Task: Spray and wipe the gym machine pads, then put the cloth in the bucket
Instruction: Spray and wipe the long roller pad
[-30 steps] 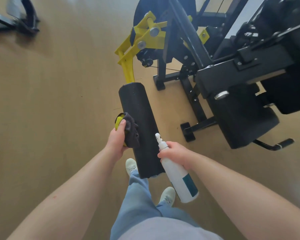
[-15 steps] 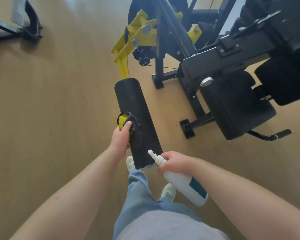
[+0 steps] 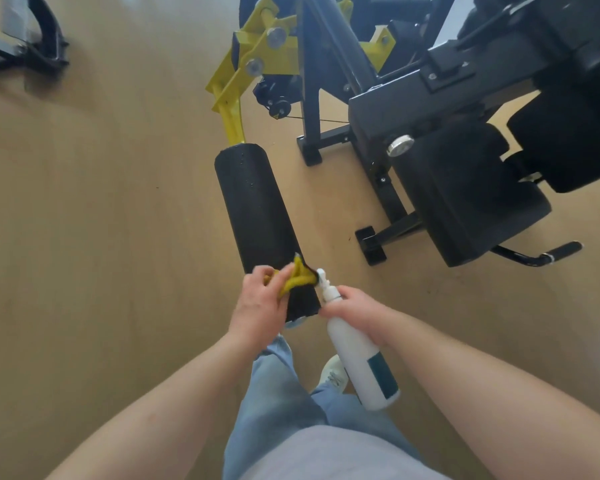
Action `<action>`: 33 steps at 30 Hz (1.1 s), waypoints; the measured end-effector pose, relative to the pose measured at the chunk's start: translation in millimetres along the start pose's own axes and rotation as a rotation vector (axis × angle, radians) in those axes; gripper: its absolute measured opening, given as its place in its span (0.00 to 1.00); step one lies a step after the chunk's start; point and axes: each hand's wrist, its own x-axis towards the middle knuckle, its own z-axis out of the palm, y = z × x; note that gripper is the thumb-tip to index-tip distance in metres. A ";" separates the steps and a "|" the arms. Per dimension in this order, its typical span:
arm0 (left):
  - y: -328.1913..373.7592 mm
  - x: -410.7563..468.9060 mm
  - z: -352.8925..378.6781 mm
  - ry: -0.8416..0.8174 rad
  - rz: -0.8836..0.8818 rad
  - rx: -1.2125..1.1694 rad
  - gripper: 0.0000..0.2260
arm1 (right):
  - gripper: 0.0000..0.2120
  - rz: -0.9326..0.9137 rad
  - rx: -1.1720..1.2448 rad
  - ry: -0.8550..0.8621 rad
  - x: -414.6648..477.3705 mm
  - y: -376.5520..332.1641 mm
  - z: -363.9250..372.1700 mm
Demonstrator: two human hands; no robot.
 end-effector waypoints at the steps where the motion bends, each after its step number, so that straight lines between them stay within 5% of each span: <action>1: 0.5 -7.4 12.0 -0.081 0.068 0.117 0.22 | 0.16 -0.009 0.026 0.011 3.5 -0.2 -1.8; 5: 8.5 -19.6 50.4 -0.302 -0.005 0.376 0.24 | 0.18 -0.026 0.016 0.033 20.2 -6.4 -2.4; 10: 5.8 8.2 53.3 -0.263 -0.199 0.360 0.31 | 0.17 -0.021 0.106 0.121 45.8 -21.8 -0.7; 33: -51.4 118.4 23.9 0.038 -0.079 0.223 0.22 | 0.14 -0.056 0.141 0.111 148.6 -157.5 -26.5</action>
